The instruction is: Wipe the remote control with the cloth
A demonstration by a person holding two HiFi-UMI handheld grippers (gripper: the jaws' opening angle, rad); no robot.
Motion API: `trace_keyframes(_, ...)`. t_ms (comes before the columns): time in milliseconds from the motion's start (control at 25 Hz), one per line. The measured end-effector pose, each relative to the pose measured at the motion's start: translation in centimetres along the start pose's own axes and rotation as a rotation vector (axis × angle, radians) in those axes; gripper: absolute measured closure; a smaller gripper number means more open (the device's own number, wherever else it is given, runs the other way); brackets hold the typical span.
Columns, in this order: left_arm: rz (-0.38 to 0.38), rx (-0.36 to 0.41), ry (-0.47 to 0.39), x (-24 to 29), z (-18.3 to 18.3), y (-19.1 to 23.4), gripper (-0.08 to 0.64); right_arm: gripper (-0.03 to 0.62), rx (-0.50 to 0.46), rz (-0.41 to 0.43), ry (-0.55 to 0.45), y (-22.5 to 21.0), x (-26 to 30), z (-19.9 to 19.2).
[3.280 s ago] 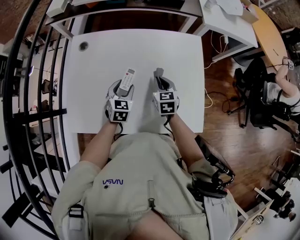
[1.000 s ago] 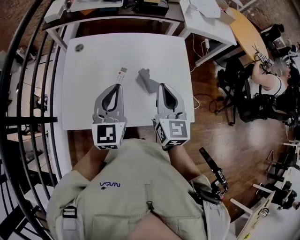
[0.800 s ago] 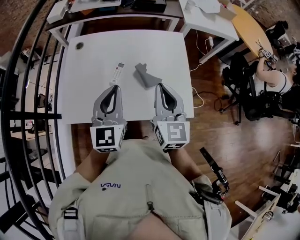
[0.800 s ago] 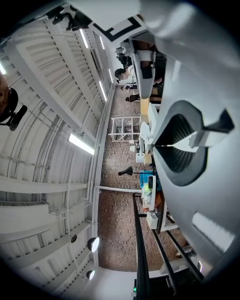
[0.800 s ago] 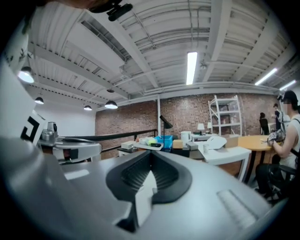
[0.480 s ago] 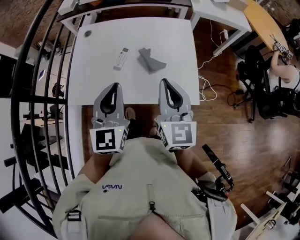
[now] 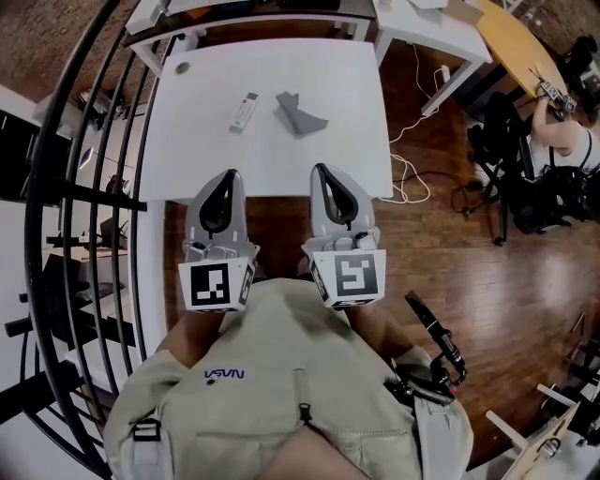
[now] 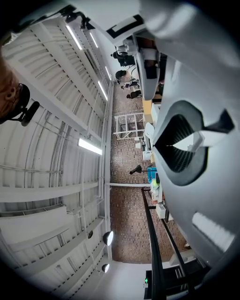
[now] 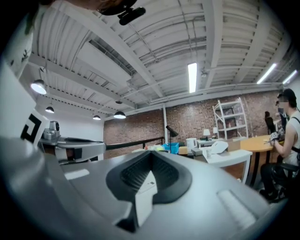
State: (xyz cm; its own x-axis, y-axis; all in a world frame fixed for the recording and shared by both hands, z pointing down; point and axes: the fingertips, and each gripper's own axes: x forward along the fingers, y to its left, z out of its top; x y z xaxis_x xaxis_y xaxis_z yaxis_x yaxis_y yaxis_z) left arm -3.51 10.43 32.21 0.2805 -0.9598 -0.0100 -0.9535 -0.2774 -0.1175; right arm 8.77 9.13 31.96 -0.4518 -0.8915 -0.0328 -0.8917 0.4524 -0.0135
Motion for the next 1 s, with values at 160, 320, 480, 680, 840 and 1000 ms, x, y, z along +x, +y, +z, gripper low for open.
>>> trace_keyframes(160, -0.036, -0.004, -0.010, -1.5, 0.2, 0.1, 0.554, 0.588, 0.009, -0.042, 0.006, 1.2, -1.1, 0.1)
trace_keyframes(320, -0.077, -0.011, -0.009, -3.1, -0.3, 0.9, 0.554, 0.588, 0.010, -0.085, 0.036, 2.9, -1.9, -0.7)
trace_keyframes(480, -0.096, -0.043, -0.015, -4.1, -0.1, 2.1, 0.554, 0.588, 0.018, -0.113, 0.053, 4.7, -2.1, -0.8)
trace_keyframes(680, -0.107, -0.126, -0.008, -4.6, -0.1, 3.6, 0.554, 0.588, 0.027, -0.155, 0.067, 5.9, -1.8, -0.8)
trace_keyframes(840, -0.112, -0.112, -0.004, -4.3, -0.6, 4.0, 0.554, 0.588, 0.019, -0.148, 0.059, 6.2, -1.7, -0.4)
trace_keyframes(1000, -0.084, -0.116, -0.003, -3.8, -1.1, 3.9, 0.554, 0.589, 0.007, -0.116, 0.057, 6.0, -1.4, -0.9)
